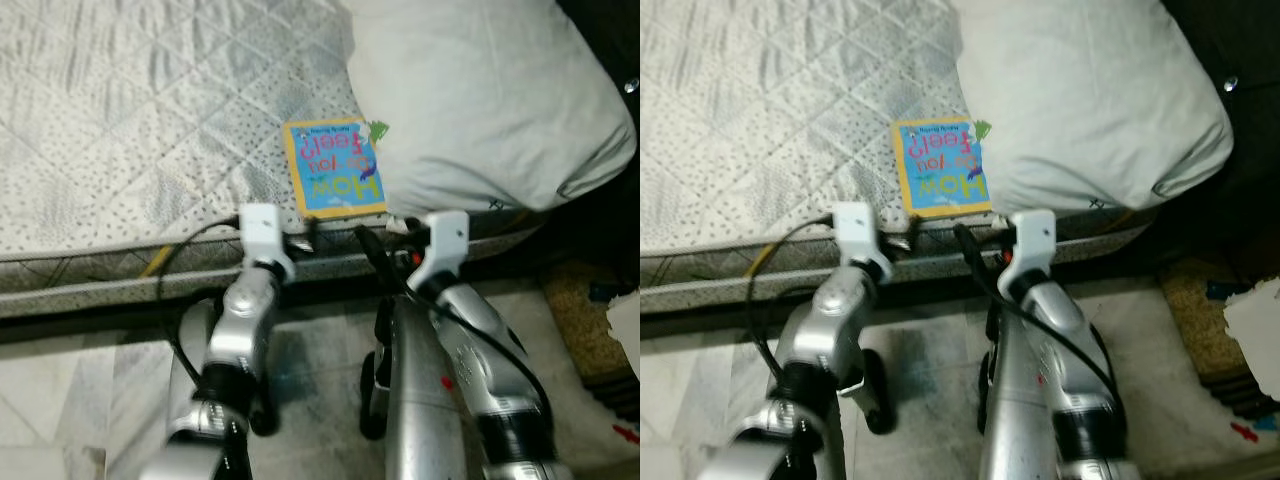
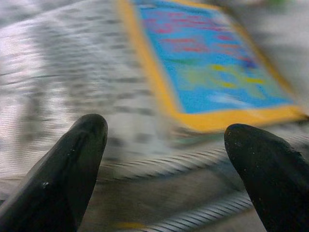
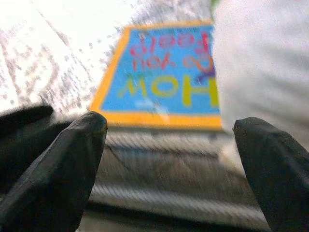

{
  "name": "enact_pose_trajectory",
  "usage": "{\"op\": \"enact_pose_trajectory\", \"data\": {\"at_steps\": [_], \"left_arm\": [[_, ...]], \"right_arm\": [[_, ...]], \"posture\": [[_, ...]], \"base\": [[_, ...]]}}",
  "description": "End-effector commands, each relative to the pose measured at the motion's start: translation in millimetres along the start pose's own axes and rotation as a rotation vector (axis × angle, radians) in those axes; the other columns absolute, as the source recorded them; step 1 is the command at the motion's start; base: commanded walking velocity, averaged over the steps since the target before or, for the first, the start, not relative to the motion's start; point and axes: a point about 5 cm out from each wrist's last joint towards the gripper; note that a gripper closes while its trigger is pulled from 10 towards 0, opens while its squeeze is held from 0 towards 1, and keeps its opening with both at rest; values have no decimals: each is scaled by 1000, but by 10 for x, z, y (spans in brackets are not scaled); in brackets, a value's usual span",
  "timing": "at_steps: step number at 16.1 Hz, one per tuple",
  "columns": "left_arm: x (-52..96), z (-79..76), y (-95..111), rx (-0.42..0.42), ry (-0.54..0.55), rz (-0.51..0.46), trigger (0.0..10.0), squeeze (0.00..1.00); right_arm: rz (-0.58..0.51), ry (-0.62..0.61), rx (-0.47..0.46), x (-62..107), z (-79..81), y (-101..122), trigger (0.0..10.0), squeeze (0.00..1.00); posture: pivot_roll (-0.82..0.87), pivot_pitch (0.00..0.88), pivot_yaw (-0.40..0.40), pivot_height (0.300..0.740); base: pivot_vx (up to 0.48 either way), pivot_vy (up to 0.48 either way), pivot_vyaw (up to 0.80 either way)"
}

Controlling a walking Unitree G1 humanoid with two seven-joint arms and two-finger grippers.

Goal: Clean up the room

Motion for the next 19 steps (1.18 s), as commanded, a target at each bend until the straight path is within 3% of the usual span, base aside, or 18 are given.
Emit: {"op": "enact_pose_trajectory", "data": {"at_steps": [1, 3, 4, 5, 6, 7, 9, 11, 15, 19], "left_arm": [[48, -152, 2, -34, -81, 6, 10000, 0], [105, -204, 38, -73, -114, -22, 10000, 0], [121, -136, 68, -100, -69, -47, 10000, 0], [142, 89, 128, -121, 68, -68, 10000, 0], [178, 213, 157, -135, 151, -72, 10000, 0], [301, 541, 166, -214, 347, -60, 10000, 0], [530, 856, 173, -187, 446, -148, 10000, 0], [807, 1179, 81, -212, 639, -112, 10000, 0], [945, 1322, 153, -311, 716, -140, 10000, 0], [979, 1237, 135, -238, 683, -154, 10000, 0]], "right_arm": [[3, 2, -5, -12, -8, -42, 10000, 0], [-12, 25, -13, -139, 50, -29, 10000, 0], [-15, 39, -19, -191, 84, -28, 10000, 0], [-14, 53, -20, -297, 132, -35, 10000, 0], [-19, 63, -19, -332, 157, -38, 10000, 0], [-31, 84, -26, -401, 228, -38, 10000, 0], [-44, 88, -32, -481, 286, -41, 10000, 0], [-56, 60, -57, -579, 292, -57, 10000, 0], [-104, 109, -122, -715, 381, 42, 10000, 0], [-116, 113, -101, -692, 378, 19, 10000, 0]], "posture": [[-97, 181, -19, 546], [-82, 138, -16, 546], [-74, 122, -16, 546], [-57, 86, -18, 546], [-53, 79, -19, 546], [-34, 41, -22, 546], [-17, 1, -22, 546], [1, 0, -16, 546], [18, 0, -14, 551], [-3, 0, -26, 591]], "base": [[0, 0, 0], [0, 0, 0], [0, 0, 0], [0, 0, 0], [0, 0, 0], [0, 0, 0], [0, 0, 0], [0, 0, 0], [0, 0, -116], [0, 0, 0]]}}
Point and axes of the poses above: a point about 5 cm out from each wrist's last joint towards the gripper, its own x axis pointing back from the gripper into the wrist, its own y axis along the axis of the wrist's last joint, z = x × y, and after that the axes turned 15 degrees about -x, right-handed
